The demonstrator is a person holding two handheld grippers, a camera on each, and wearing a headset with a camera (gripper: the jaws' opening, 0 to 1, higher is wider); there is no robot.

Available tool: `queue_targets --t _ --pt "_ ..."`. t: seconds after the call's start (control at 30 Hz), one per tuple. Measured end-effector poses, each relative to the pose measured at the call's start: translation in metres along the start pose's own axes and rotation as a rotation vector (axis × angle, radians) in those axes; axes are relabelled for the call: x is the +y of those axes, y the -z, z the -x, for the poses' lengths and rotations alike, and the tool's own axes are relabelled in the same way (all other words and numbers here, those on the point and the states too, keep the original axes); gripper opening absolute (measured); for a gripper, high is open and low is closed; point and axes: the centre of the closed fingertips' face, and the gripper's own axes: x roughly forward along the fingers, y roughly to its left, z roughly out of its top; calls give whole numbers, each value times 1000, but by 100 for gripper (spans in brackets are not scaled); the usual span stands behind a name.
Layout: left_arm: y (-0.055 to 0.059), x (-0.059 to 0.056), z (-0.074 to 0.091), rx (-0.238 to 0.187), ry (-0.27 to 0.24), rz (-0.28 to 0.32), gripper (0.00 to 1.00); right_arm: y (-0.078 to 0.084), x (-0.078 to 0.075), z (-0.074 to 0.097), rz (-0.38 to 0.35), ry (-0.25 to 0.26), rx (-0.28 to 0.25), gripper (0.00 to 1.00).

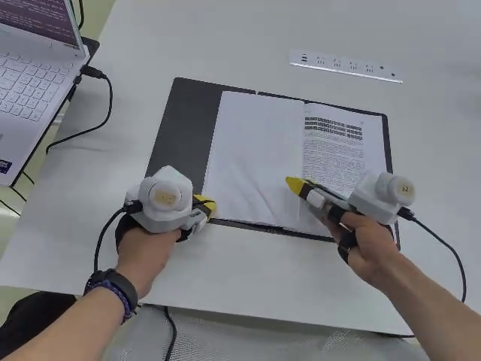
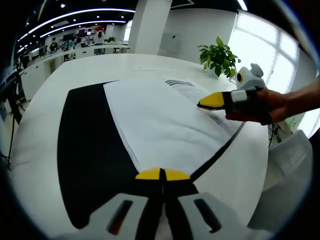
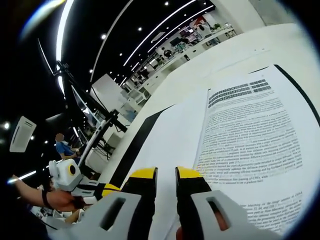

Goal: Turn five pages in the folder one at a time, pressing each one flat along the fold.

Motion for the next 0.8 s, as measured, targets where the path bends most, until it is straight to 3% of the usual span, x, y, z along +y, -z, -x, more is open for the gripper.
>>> queue_targets --t 0.3,0.6,0.8 --pt "0 1 0 -7 2 5 0 -27 -20 -15 -14 25 -53 9" --pt "-1 1 -3 6 0 -6 0 -35 -13 -28 -13 23 -72 2" --pt "-1 0 -4 11 1 -17 0 -35 -17 -29 -14 37 -87 0"
